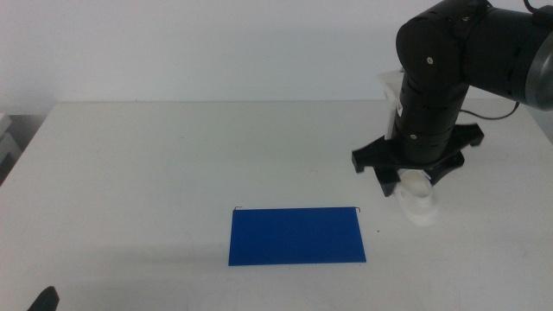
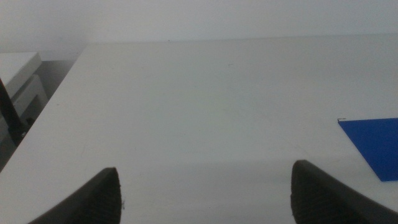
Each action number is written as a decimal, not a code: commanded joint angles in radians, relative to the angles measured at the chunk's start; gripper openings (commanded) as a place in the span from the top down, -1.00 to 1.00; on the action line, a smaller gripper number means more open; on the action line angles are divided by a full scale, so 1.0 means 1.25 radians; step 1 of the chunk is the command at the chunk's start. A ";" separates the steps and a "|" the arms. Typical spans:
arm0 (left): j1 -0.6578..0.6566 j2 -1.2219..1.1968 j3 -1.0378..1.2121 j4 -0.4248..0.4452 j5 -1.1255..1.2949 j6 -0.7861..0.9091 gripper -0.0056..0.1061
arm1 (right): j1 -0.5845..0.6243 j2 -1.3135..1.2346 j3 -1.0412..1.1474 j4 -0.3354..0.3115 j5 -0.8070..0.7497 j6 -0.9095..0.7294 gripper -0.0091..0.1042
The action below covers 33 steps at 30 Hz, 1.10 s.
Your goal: Use one arm to grab the shoe from the table and place it on the mat.
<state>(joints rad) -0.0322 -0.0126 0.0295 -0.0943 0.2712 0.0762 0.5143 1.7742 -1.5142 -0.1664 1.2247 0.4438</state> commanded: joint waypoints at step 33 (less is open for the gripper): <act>-0.004 -0.011 0.006 -0.006 -0.064 -0.004 -0.78 | 0.007 -0.013 -0.017 0.229 -0.172 -1.193 0.91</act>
<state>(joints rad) -0.0322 -0.0126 0.0295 -0.0943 0.2712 0.0762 0.5157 1.7942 -1.5142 0.0873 1.0569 -0.9909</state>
